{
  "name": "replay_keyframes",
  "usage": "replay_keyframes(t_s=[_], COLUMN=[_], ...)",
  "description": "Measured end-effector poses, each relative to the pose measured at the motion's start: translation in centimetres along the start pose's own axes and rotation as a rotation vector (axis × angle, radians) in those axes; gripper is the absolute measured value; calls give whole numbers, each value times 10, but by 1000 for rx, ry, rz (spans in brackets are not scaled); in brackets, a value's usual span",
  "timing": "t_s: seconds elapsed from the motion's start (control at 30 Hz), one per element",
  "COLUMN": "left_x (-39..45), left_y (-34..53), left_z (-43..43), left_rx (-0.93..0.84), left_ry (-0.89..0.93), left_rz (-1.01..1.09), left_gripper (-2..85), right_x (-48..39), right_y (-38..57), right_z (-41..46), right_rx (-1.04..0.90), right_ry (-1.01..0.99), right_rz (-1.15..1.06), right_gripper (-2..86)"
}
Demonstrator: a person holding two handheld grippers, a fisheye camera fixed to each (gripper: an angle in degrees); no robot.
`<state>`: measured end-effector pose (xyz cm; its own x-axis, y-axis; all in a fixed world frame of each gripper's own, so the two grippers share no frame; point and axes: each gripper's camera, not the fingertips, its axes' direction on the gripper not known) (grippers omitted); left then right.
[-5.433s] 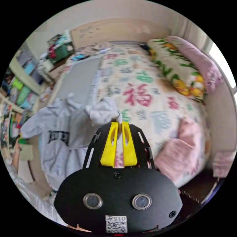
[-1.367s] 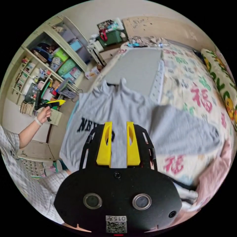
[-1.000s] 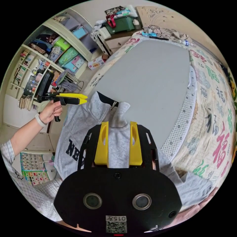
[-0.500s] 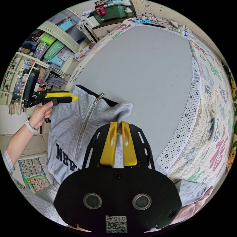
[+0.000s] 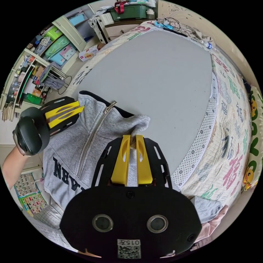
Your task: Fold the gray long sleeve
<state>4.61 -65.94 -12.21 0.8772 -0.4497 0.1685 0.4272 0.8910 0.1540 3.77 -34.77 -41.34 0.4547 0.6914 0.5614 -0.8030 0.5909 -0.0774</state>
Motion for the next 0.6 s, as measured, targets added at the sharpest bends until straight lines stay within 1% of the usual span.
replay_keyframes(t_s=[0.1, 0.27, 0.47, 0.57, 0.6], left_x=[-1, 1, -5, -4, -6], left_y=[2, 8, 17, 24, 27], left_z=[0, -4, -14, -21, -25], left_rx=[7, 22, 26, 36, 36], left_ry=[9, 0, 40, 32, 42], left_rz=[-8, 5, -30, -25, -34], left_gripper=[13, 14, 17, 22, 25], right_x=[2, 11, 25, 29, 27], right_y=[-3, -3, 5, 12, 15], right_z=[5, 23, 64, 91, 103], right_rx=[16, 43, 83, 106, 113], right_ry=[24, 4, -33, -22, 9], right_rz=[-18, -1, 13, -17, -49], right_gripper=[5, 7, 12, 18, 22])
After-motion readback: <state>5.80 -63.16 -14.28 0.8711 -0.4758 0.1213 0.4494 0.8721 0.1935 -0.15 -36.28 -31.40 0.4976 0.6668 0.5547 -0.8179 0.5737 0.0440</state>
